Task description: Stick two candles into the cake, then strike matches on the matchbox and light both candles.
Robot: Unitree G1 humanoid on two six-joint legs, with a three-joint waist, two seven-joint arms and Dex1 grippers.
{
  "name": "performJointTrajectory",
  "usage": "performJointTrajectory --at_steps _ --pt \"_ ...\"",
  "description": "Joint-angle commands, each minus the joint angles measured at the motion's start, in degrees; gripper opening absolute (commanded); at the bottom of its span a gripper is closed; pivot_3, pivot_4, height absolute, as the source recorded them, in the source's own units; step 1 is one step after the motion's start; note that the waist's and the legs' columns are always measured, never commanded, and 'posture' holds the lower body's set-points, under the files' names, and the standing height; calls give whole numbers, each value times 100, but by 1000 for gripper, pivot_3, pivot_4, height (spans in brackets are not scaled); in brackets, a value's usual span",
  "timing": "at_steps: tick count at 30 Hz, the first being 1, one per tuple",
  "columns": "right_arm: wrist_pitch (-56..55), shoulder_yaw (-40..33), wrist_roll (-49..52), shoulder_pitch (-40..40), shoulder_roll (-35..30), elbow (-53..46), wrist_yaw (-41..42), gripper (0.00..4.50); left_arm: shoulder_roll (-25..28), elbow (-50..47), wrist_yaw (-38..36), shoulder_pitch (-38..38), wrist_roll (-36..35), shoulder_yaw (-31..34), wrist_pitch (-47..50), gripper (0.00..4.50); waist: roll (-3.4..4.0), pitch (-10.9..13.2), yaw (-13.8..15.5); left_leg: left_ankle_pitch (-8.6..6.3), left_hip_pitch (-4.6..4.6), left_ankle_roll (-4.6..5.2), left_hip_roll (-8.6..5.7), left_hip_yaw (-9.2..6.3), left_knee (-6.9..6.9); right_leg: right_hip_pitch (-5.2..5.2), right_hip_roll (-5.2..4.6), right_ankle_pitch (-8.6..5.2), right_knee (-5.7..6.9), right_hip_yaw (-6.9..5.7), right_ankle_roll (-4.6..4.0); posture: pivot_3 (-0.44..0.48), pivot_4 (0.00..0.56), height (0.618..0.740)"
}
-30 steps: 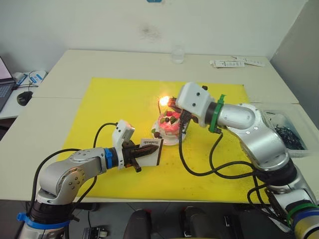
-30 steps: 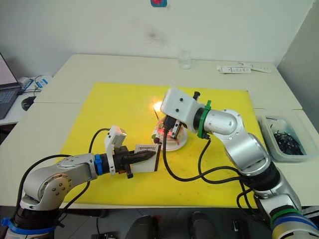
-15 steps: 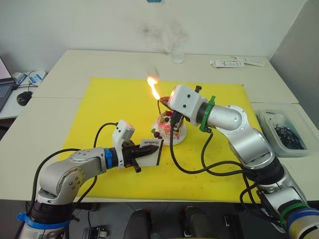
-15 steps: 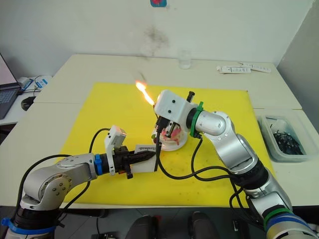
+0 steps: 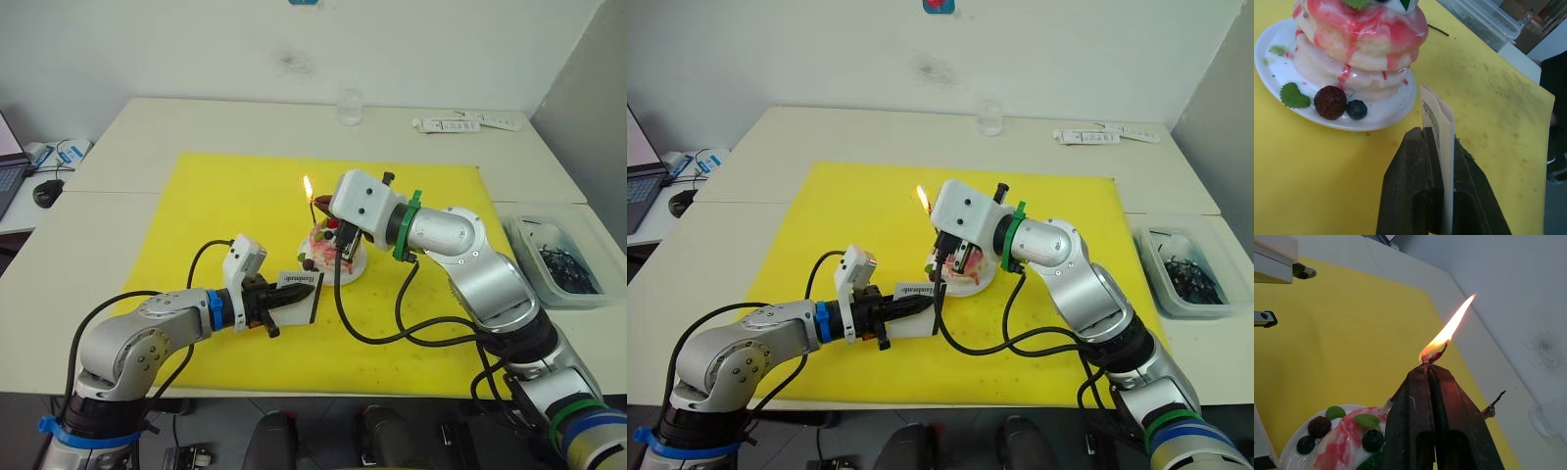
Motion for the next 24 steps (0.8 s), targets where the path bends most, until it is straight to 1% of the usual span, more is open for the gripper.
performJointTrajectory --at_steps 1,13,17,21,23,24 --pt "-21 -122 -35 -62 13 -227 -11 40 -6 -149 -33 -76 -18 12 -32 0 0 0 0 0 0 0 0 0 0 0 0 0 0 0 0 0 150 740" --pt "60 -144 95 22 -3 -365 97 40 -10 -159 -63 -31 -4 -13 -57 0 0 0 0 0 0 0 0 0 0 0 0 0 0 0 0 0 150 740" --pt "386 -285 482 224 -134 -824 417 40 -49 -164 -29 -45 -25 -19 -33 0 0 0 1 0 -1 0 1 -1 -1 0 0 0 -1 0 0 0 150 740" --pt "839 -548 922 567 -436 -1439 680 40 -64 -168 -53 -59 -68 -58 29 0 0 0 2 0 -1 0 1 -2 0 2 -1 0 -2 -1 1 0 150 740" --pt "1276 -905 1195 901 -692 -1895 723 40 -85 -184 -79 -66 -115 -103 81 0 0 0 9 0 -1 0 -1 -2 0 3 -1 -1 -2 -1 2 0 150 740" --pt "1579 -1200 1333 1140 -834 -2138 706 40 -94 -191 -108 -64 -133 -145 100 0 0 0 16 0 0 0 -1 -2 1 4 -1 -1 -2 -1 3 0 150 740"
